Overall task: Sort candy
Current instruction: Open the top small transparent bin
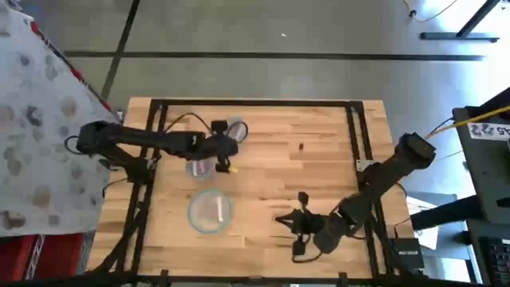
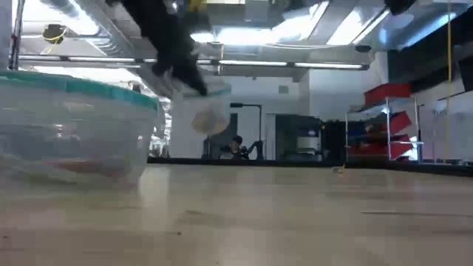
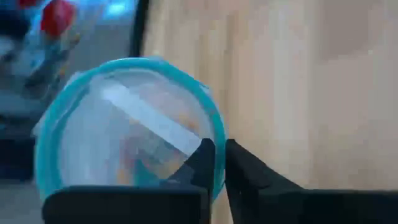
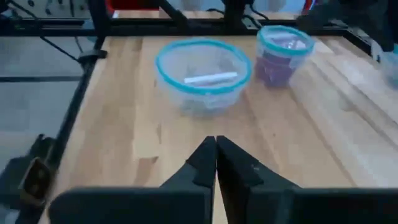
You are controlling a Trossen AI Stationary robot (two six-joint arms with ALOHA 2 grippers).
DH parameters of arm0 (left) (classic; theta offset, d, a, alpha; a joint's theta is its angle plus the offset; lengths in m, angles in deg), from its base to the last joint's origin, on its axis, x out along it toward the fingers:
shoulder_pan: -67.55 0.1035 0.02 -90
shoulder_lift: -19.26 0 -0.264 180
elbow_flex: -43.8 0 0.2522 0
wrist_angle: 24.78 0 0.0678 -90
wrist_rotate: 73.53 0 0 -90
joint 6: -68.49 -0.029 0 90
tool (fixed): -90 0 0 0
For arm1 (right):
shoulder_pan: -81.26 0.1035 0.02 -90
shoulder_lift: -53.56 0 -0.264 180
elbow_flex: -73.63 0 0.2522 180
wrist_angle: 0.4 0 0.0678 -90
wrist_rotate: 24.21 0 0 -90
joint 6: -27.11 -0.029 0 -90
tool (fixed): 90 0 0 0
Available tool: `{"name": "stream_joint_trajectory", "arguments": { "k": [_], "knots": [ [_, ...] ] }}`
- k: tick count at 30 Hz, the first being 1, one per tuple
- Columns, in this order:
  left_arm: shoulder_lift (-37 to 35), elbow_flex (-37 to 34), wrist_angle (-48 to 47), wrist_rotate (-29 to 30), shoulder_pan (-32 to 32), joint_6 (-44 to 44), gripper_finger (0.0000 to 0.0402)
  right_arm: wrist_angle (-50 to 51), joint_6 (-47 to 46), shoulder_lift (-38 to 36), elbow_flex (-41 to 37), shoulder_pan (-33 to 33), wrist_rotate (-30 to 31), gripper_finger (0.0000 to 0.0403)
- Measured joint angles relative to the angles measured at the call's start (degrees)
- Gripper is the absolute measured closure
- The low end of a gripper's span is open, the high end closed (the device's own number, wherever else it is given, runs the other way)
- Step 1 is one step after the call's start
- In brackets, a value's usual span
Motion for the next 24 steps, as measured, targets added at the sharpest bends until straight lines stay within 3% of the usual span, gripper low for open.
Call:
{"name": "stream_joint_trajectory", "arguments": {
  "k": [5, 10, 14, 18, 24],
  "knots": [
    [2.2, 0.3, 5.8, -4.6, -9.4, 4.0, 0.0399, 11.8, -11.6, -3.3, 0.0, 4.1, 2.0, 0.0402],
    [5.7, 0.3, 13.0, -1.6, -15.3, 6.5, 0.04, 19.7, -21.8, -4.3, 0.0, 7.0, 7.4, 0.0402],
    [6.6, 0.3, 20.9, -0.5, -17.0, 8.1, 0.04, 20.1, -23.2, -4.3, 0.0, 7.3, 6.5, 0.0402],
    [6.7, 0.3, 25.2, -0.5, -16.1, 4.4, 0.0398, 20.2, -23.1, -4.1, -0.8, 6.7, 6.0, 0.0402],
    [10.8, 0.3, 25.7, -2.7, -7.2, 6.4, 0.0374, 18.6, -25.5, -4.0, -7.2, 1.1, 1.7, 0.0402]
  ]
}}
